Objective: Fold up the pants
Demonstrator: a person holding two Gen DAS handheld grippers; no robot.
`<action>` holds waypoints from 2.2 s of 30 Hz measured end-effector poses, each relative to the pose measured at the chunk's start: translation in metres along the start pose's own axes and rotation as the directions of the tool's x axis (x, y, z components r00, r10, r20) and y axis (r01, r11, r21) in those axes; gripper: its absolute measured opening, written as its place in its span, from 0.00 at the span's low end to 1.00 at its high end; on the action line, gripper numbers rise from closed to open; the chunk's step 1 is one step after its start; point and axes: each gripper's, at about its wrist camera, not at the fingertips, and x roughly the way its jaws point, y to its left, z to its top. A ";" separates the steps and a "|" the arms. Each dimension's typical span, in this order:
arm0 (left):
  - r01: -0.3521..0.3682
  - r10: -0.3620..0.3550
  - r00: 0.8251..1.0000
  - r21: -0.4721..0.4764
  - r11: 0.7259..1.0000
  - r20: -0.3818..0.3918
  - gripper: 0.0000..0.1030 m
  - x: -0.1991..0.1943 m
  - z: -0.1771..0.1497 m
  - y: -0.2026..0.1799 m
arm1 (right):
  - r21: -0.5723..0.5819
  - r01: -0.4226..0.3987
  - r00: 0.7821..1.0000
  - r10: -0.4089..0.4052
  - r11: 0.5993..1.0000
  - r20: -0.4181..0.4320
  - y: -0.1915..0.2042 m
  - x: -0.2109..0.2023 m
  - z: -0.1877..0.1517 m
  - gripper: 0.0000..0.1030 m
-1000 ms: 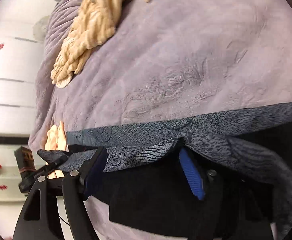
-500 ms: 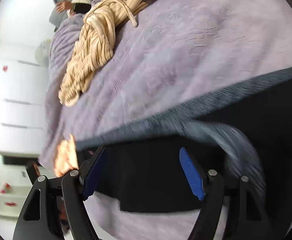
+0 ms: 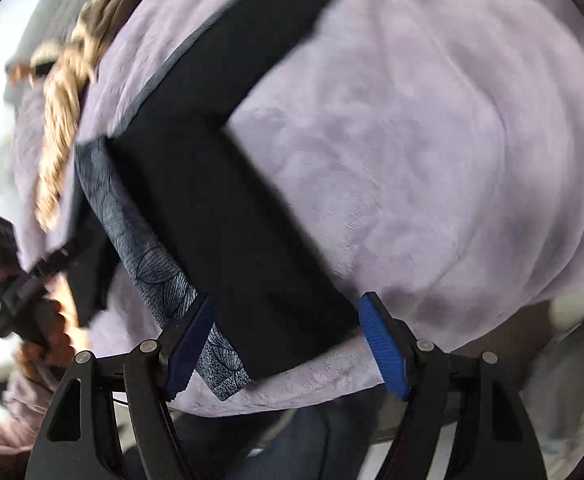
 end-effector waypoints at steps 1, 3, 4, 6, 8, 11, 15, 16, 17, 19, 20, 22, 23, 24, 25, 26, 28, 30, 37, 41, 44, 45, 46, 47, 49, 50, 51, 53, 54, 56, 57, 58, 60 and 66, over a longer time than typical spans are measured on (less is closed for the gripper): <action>0.015 -0.015 1.000 0.023 1.000 -0.016 0.87 0.006 0.001 -0.007 | 0.039 -0.052 0.999 0.051 0.998 0.014 -0.014 -0.001 0.000 0.76; 0.031 -0.028 0.999 0.070 0.997 -0.036 0.87 0.015 0.002 -0.026 | 0.078 -0.173 0.985 0.171 0.982 0.030 -0.036 0.001 0.005 0.75; 0.039 -0.035 0.998 0.091 0.995 -0.044 0.87 0.019 0.002 -0.031 | 0.080 -0.206 0.979 0.205 0.975 0.019 -0.040 0.006 0.008 0.75; 0.070 -0.064 0.996 0.106 0.992 -0.064 0.87 0.022 0.003 -0.041 | 0.066 -0.227 0.971 0.231 0.972 -0.066 -0.050 0.022 0.014 0.72; 0.130 -0.122 0.989 0.095 0.987 -0.088 0.87 0.024 0.006 -0.047 | 0.019 -0.190 0.971 0.191 0.982 -0.148 -0.057 0.037 0.017 0.55; 0.227 -0.218 0.967 0.053 0.972 -0.134 0.87 0.025 0.017 -0.058 | 0.006 -0.265 0.940 0.260 0.964 -0.223 -0.061 0.036 0.018 0.29; 0.274 -0.270 0.958 0.035 0.961 -0.091 0.87 0.019 0.043 -0.080 | 0.061 -0.482 0.854 0.484 0.874 -0.191 -0.055 0.005 0.029 0.25; 0.292 -0.290 0.955 0.023 0.956 -0.066 0.87 0.016 0.056 -0.085 | 0.075 -0.526 0.832 0.530 0.847 -0.163 -0.054 -0.004 0.036 0.25; 0.306 -0.305 0.951 0.015 0.952 -0.046 0.87 0.014 0.066 -0.087 | 0.095 -0.578 0.801 0.585 0.811 -0.123 -0.056 -0.014 0.048 0.25; 0.307 -0.307 0.952 0.012 0.952 -0.008 0.87 0.012 0.088 -0.091 | 0.128 -0.658 0.742 0.668 0.742 -0.058 -0.059 -0.027 0.065 0.25; 0.296 -0.297 0.955 0.015 0.955 0.018 0.87 0.014 0.101 -0.096 | 0.141 -0.696 0.709 0.705 0.704 -0.022 -0.060 -0.033 0.074 0.25; 0.275 -0.275 0.960 0.004 0.961 0.051 0.87 0.018 0.126 -0.099 | 0.156 -0.746 0.660 0.750 0.647 0.045 -0.069 -0.045 0.097 0.25; 0.273 -0.271 0.960 -0.022 0.962 0.072 0.87 0.020 0.143 -0.098 | 0.167 -0.755 0.650 0.756 0.633 0.073 -0.073 -0.047 0.107 0.25; 0.280 -0.275 0.958 -0.051 0.959 0.087 0.87 0.017 0.154 -0.090 | 0.194 -0.765 0.640 0.760 0.615 0.115 -0.078 -0.051 0.120 0.25; 0.281 -0.273 0.957 -0.074 0.957 0.099 0.87 0.018 0.165 -0.088 | 0.225 -0.768 0.636 0.755 0.599 0.160 -0.085 -0.053 0.133 0.25; 0.279 -0.267 0.956 -0.096 0.955 0.122 0.87 0.014 0.175 -0.082 | 0.248 -0.757 0.650 0.736 0.605 0.188 -0.079 -0.049 0.149 0.26; 0.268 -0.249 0.956 -0.115 0.957 0.158 0.87 0.004 0.191 -0.078 | 0.283 -0.692 0.721 0.655 0.665 0.224 -0.090 -0.051 0.171 0.28; 0.246 -0.226 0.954 -0.080 0.966 0.194 0.87 -0.015 0.199 -0.079 | 0.295 -0.589 0.808 0.543 0.752 0.229 -0.095 -0.054 0.192 0.30; -0.067 0.063 0.979 0.013 0.998 0.194 0.87 -0.031 0.153 -0.052 | 0.142 -0.390 0.895 0.337 0.910 0.293 -0.086 -0.107 0.191 0.61; -0.159 0.166 0.982 -0.084 0.984 0.090 0.87 -0.003 0.099 -0.015 | 0.049 -0.316 0.935 0.302 0.948 0.188 -0.055 -0.078 0.171 0.57; -0.186 0.194 0.980 -0.157 0.970 0.034 0.87 0.005 0.067 0.007 | 0.059 -0.337 0.934 0.325 0.940 0.150 -0.046 -0.040 0.163 0.51; -0.196 0.204 0.979 -0.169 0.966 0.028 0.87 0.005 0.061 0.012 | 0.078 -0.360 0.925 0.345 0.930 0.160 -0.045 -0.027 0.165 0.51; -0.204 0.212 0.977 -0.180 0.962 0.022 0.87 0.003 0.055 0.016 | 0.094 -0.372 0.921 0.354 0.924 0.165 -0.044 -0.017 0.169 0.42; -0.213 0.220 0.975 -0.189 0.959 0.017 0.87 0.000 0.050 0.020 | 0.111 -0.377 0.920 0.357 0.920 0.162 -0.041 -0.001 0.179 0.29; -0.212 0.223 0.974 -0.201 0.956 0.033 0.87 -0.011 0.043 0.026 | 0.153 -0.372 0.925 0.352 0.915 0.145 -0.038 0.008 0.182 0.08; -0.211 0.225 0.973 -0.206 0.955 0.047 0.87 -0.016 0.038 0.029 | 0.121 -0.394 0.914 0.375 0.911 0.155 -0.036 0.000 0.181 0.07; -0.214 0.229 0.972 -0.209 0.954 0.050 0.87 -0.017 0.034 0.034 | 0.071 -0.381 0.917 0.368 0.922 0.153 -0.027 -0.009 0.180 0.07; -0.232 0.239 0.971 -0.209 0.950 0.013 0.87 -0.009 0.026 0.041 | 0.016 -0.315 0.941 0.310 0.949 0.133 -0.021 -0.020 0.171 0.08; -0.251 0.254 0.967 -0.209 0.945 -0.012 0.87 -0.002 0.023 0.045 | 0.011 -0.277 0.955 0.274 0.961 0.115 -0.024 -0.018 0.167 0.08; -0.290 0.282 0.957 -0.202 0.935 -0.072 0.87 0.010 0.014 0.050 | 0.001 -0.162 0.984 0.162 0.987 0.068 -0.033 -0.002 0.166 0.09; -0.301 0.291 0.953 -0.194 0.934 -0.081 0.87 0.010 0.011 0.050 | -0.003 -0.157 0.987 0.157 0.988 0.046 -0.038 0.010 0.168 0.09; -0.297 0.291 0.955 -0.185 0.937 -0.062 0.87 0.005 0.010 0.049 | 0.021 -0.180 0.983 0.179 0.984 0.043 -0.042 0.013 0.171 0.10; -0.283 0.281 0.959 -0.181 0.942 -0.035 0.87 -0.004 0.010 0.048 | 0.067 -0.231 0.972 0.227 0.971 0.062 -0.046 0.002 0.168 0.15; -0.260 0.271 0.961 -0.154 0.953 0.056 0.87 -0.010 0.044 0.041 | -0.164 -0.109 0.947 0.153 0.980 0.282 -0.014 -0.085 0.148 0.19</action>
